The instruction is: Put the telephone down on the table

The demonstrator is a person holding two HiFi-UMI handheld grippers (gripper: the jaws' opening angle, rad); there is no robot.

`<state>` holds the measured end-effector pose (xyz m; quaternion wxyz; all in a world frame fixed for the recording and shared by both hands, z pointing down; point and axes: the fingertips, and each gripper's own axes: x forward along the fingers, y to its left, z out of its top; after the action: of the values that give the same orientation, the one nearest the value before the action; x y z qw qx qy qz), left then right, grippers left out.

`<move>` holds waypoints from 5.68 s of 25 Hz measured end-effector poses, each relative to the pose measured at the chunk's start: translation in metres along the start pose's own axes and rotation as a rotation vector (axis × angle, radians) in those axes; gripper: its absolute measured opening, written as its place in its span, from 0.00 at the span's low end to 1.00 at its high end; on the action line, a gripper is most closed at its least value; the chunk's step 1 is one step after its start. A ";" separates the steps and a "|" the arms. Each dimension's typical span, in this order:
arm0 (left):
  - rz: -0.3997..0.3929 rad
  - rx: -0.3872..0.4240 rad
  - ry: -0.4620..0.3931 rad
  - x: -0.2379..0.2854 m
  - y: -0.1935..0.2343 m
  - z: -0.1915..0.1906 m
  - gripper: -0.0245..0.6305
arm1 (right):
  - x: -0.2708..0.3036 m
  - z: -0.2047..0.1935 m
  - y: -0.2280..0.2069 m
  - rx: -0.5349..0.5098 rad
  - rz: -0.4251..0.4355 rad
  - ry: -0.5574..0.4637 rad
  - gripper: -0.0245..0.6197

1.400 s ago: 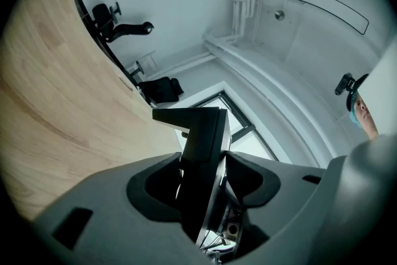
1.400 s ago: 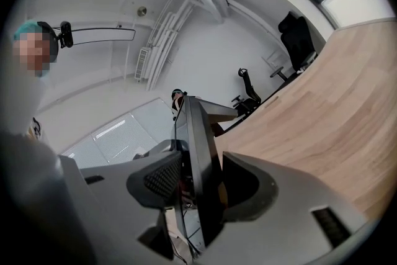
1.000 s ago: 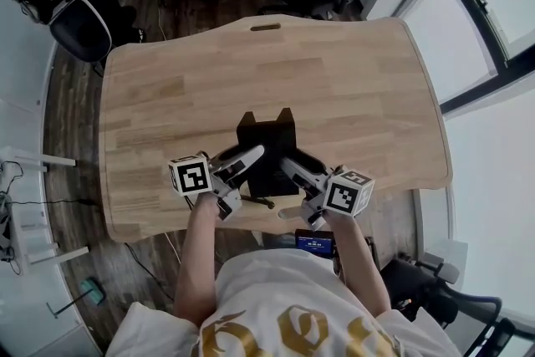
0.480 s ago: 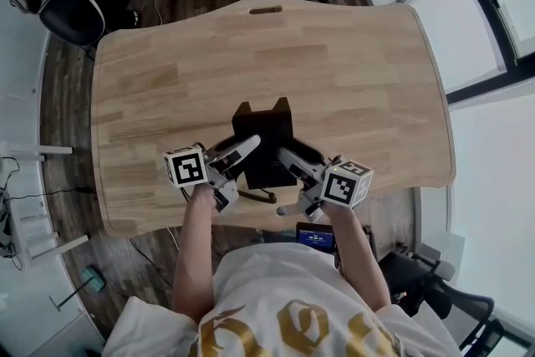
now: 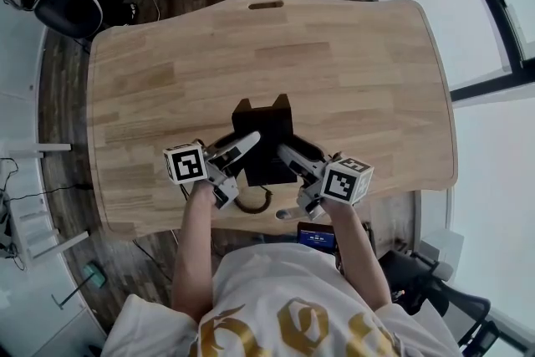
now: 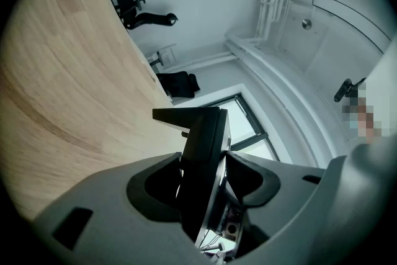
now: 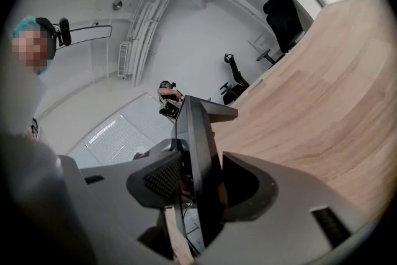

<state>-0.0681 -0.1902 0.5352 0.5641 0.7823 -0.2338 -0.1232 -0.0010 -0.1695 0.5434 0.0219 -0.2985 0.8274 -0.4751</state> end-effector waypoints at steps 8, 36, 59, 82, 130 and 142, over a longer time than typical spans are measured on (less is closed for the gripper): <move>0.026 -0.036 0.017 0.006 0.021 0.001 0.36 | 0.009 -0.001 -0.017 0.027 -0.009 0.021 0.35; 0.068 -0.163 0.028 0.029 0.078 0.005 0.36 | 0.037 -0.010 -0.073 0.088 -0.047 0.109 0.35; 0.155 -0.142 0.065 0.035 0.108 0.002 0.36 | 0.049 -0.024 -0.099 0.107 -0.058 0.199 0.35; 0.245 -0.049 0.053 0.034 0.114 0.002 0.39 | 0.049 -0.027 -0.103 0.076 -0.078 0.219 0.35; 0.448 0.768 -0.185 -0.074 -0.071 0.007 0.05 | -0.087 0.027 0.052 -0.412 -0.398 -0.338 0.06; 0.542 0.878 -0.221 -0.097 -0.089 -0.002 0.05 | -0.097 0.018 0.089 -0.625 -0.447 -0.293 0.06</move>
<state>-0.1303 -0.1165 0.4453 0.1667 0.8389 -0.5153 0.0548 0.0426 -0.1010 0.4384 -0.0560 -0.5279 0.8347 -0.1466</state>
